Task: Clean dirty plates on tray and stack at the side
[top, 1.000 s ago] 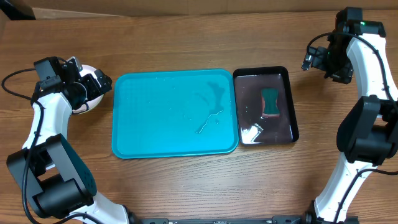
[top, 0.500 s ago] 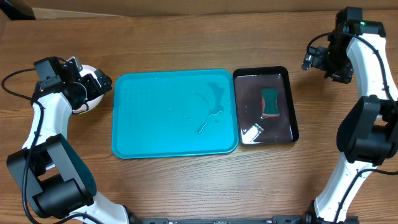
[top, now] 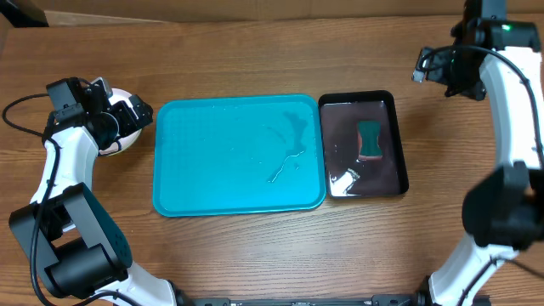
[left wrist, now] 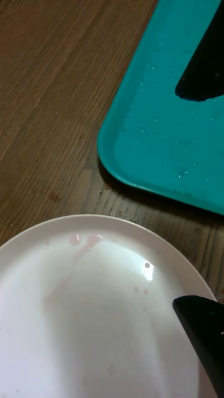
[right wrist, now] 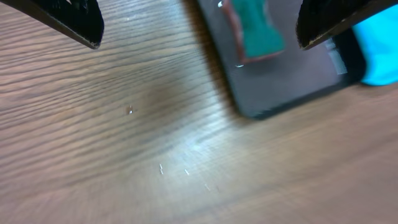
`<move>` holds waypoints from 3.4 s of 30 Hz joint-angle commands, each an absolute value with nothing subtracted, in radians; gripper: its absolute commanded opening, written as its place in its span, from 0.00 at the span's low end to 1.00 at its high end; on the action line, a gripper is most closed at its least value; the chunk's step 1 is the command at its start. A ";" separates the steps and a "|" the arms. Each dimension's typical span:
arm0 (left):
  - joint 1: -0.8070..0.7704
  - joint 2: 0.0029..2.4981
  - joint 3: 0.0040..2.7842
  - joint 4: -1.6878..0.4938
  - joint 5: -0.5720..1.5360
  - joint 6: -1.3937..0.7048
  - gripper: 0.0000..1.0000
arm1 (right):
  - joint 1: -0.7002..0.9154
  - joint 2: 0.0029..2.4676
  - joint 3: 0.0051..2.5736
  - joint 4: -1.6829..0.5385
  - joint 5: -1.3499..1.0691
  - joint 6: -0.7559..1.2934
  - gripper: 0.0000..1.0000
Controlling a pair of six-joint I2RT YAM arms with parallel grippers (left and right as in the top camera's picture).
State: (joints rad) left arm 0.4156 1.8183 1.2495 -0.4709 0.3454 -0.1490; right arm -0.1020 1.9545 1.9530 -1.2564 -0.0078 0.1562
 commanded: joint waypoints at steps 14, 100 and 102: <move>0.411 1.811 1.246 -0.471 0.359 -0.127 1.00 | -0.099 1.262 1.956 -1.255 -0.001 0.160 1.00; 0.411 1.811 1.246 -0.471 0.359 -0.127 1.00 | 0.004 0.003 0.008 -0.076 -0.099 -0.001 1.00; 0.411 1.811 1.246 -0.471 0.359 -0.127 1.00 | 0.004 0.003 0.008 -0.076 -0.099 -0.001 1.00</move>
State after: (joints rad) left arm 0.4156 1.8183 1.2495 -0.4713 0.3454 -0.1490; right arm 0.0078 0.0147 0.0181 -0.0830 -0.0971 0.0036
